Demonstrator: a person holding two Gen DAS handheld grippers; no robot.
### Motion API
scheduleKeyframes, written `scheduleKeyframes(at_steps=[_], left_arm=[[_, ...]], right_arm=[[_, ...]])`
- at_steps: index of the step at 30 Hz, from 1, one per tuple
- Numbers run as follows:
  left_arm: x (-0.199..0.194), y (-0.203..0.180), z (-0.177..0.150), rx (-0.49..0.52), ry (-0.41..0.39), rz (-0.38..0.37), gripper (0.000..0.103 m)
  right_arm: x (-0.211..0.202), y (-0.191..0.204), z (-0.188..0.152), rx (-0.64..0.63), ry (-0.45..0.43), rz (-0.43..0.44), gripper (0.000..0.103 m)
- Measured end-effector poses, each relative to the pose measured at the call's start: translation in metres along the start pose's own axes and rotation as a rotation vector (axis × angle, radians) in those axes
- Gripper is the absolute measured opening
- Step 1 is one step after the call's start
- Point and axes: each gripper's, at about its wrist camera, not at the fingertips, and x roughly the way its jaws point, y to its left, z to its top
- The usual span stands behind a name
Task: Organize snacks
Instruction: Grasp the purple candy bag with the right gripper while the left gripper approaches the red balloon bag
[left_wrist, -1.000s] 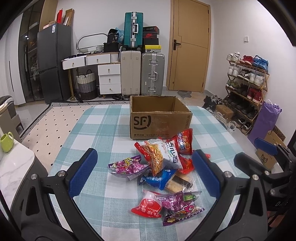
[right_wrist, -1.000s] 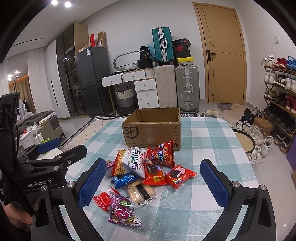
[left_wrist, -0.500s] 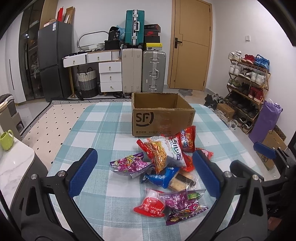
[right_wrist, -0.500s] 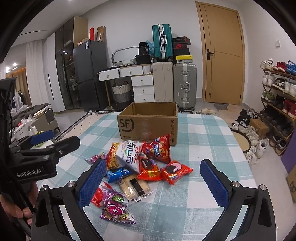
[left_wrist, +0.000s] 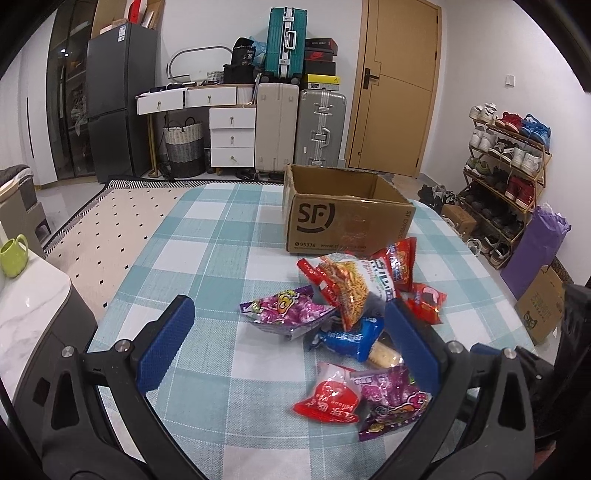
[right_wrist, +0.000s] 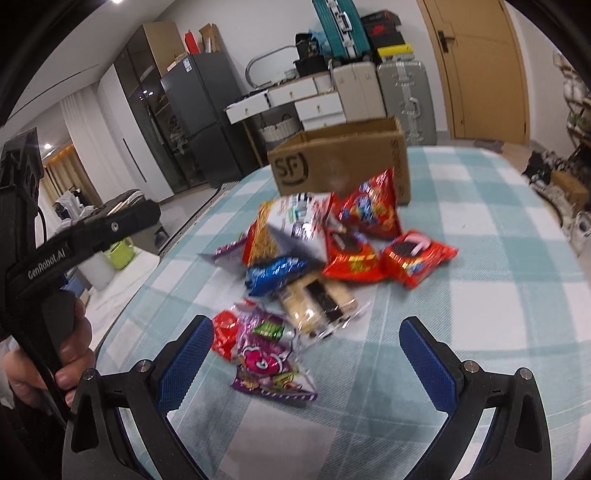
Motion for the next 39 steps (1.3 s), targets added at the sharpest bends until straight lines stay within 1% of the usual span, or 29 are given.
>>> scheduleKeyframes(at_steps=[6,9,10,12,16,18,20,21,22,24,26,27,29,31,35,39], left_arm=[[0.006,0.019,-0.009,-0.027,0.009,0.005,0.102],[0.01,0.031,-0.015,-0.035,0.014,0.023,0.102],[0.012,0.035,-0.017,-0.037,0.021,0.03,0.102],[0.017,0.044,-0.022,-0.05,0.042,0.04,0.102],[0.029,0.059,-0.033,-0.076,0.086,0.042,0.102],[0.035,0.063,-0.038,-0.081,0.113,0.039,0.102],[0.039,0.064,-0.042,-0.076,0.13,0.044,0.102],[0.04,0.064,-0.043,-0.076,0.134,0.041,0.102],[0.041,0.065,-0.045,-0.082,0.136,0.03,0.102],[0.043,0.065,-0.046,-0.085,0.146,0.028,0.102],[0.046,0.063,-0.046,-0.08,0.159,0.026,0.102],[0.047,0.063,-0.047,-0.08,0.164,0.021,0.102],[0.048,0.062,-0.048,-0.08,0.174,0.018,0.102],[0.047,0.061,-0.048,-0.08,0.187,0.012,0.102],[0.045,0.059,-0.049,-0.083,0.199,-0.001,0.102],[0.042,0.052,-0.049,-0.072,0.211,-0.009,0.102]], right_arm=[[0.025,0.01,-0.005,-0.017,0.068,0.049,0.102],[0.038,0.011,-0.005,-0.014,0.101,0.065,0.095],[0.043,0.01,-0.005,-0.004,0.115,0.076,0.088],[0.05,0.01,-0.006,0.014,0.138,0.097,0.084],[0.061,0.012,-0.008,0.029,0.165,0.118,0.082],[0.065,0.013,-0.008,0.027,0.172,0.112,0.08],[0.066,0.013,-0.008,0.028,0.166,0.118,0.08],[0.066,0.013,-0.009,0.028,0.163,0.114,0.077],[0.066,0.013,-0.009,0.021,0.165,0.103,0.072],[0.063,0.01,-0.009,0.011,0.168,0.1,0.066],[0.063,0.009,-0.01,0.012,0.172,0.116,0.052],[0.062,0.008,-0.011,0.008,0.169,0.114,0.05],[0.06,0.01,-0.012,-0.005,0.163,0.107,0.049],[0.057,0.01,-0.013,-0.006,0.15,0.11,0.045],[0.045,0.007,-0.013,0.004,0.121,0.124,0.044],[0.026,0.003,-0.012,0.017,0.08,0.143,0.044]])
